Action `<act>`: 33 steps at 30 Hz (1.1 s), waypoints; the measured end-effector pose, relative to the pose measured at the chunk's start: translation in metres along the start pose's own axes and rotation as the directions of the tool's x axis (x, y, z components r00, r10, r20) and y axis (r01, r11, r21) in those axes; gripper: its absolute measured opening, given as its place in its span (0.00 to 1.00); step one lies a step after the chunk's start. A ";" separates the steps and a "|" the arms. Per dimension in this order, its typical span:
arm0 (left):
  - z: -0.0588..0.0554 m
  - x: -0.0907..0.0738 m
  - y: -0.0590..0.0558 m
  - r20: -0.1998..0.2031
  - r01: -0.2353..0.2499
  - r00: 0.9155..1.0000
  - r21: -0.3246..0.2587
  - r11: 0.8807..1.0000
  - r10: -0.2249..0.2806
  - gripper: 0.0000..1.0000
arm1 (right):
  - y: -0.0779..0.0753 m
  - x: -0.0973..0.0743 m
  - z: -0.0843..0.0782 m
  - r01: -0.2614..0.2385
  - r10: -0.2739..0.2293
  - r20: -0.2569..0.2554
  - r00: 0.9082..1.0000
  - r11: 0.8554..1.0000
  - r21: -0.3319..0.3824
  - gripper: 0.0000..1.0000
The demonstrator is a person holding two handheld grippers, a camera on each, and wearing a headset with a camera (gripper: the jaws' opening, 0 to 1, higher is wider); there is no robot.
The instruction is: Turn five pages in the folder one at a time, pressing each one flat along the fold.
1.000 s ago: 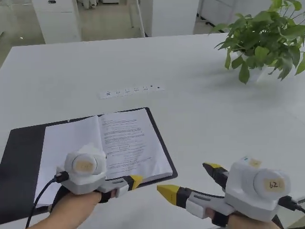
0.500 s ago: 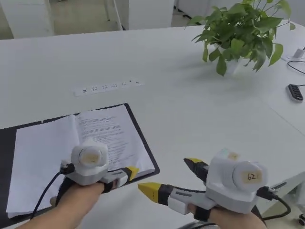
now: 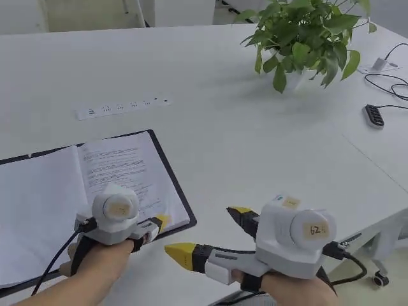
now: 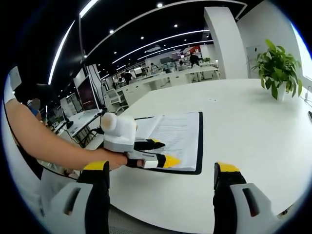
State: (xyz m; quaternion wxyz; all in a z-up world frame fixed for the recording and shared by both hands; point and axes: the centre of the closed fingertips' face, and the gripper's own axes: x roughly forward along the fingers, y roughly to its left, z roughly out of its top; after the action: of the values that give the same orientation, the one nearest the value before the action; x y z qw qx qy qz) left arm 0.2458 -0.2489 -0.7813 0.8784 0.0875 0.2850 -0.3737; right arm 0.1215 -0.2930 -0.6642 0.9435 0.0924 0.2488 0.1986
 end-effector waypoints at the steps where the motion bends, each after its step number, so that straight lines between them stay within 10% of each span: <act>1: -0.001 0.000 0.001 0.002 -0.012 1.000 0.027 1.000 0.012 0.50 | 0.000 0.000 0.000 0.000 0.000 0.000 1.000 1.000 0.003 0.88; 33: -0.003 -0.006 0.011 0.093 -0.022 0.995 0.014 1.000 0.021 0.17 | 0.002 0.009 0.003 -0.019 0.019 -0.023 1.000 1.000 0.001 0.88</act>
State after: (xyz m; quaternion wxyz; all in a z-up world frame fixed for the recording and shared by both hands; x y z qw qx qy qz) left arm 0.2491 -0.2362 -0.7809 0.8940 0.0796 0.2399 -0.3699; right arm 0.1291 -0.2874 -0.6650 0.9386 0.0928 0.2589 0.2083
